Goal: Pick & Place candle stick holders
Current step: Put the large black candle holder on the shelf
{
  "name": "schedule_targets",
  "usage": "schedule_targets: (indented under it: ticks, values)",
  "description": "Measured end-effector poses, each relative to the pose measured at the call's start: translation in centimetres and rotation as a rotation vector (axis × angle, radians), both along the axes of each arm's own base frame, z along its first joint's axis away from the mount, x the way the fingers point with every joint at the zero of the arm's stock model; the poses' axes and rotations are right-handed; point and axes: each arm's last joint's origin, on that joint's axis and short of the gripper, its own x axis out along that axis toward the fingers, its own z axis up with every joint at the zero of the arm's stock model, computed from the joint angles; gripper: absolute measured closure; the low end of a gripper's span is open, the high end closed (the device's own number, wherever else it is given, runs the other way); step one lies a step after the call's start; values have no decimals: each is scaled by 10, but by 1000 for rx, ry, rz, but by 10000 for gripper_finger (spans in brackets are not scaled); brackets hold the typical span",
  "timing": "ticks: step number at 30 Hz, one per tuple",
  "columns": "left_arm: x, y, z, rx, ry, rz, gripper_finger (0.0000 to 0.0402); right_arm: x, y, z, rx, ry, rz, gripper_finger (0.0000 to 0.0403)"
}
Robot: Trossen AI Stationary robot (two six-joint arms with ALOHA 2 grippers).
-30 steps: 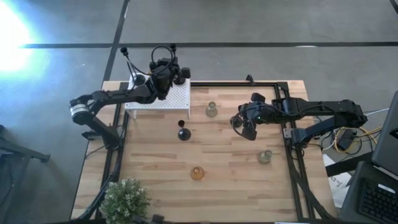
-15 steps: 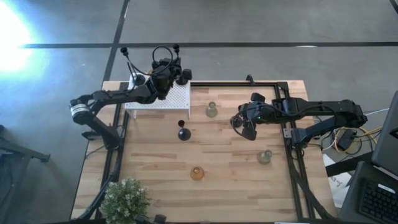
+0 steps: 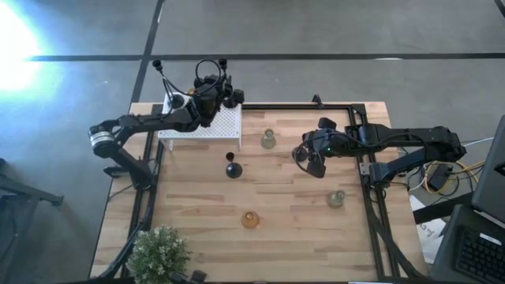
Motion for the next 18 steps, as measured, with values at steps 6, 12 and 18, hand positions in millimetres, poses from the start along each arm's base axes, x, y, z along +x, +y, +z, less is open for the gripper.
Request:
schedule_targets:
  ticks: [6, 12, 18]
  values:
    - [-3, -2, 4, -2, 4, 3, 292, 0, 0, 0, 0, 1, 0, 227]
    - [-14, -7, 13, -16, 31, 8, 251, 0, 0, 0, -2, 3, 2, 231]
    - [-30, -19, 24, -50, 88, 2, 215, 0, 0, 0, -2, 4, 3, 227]
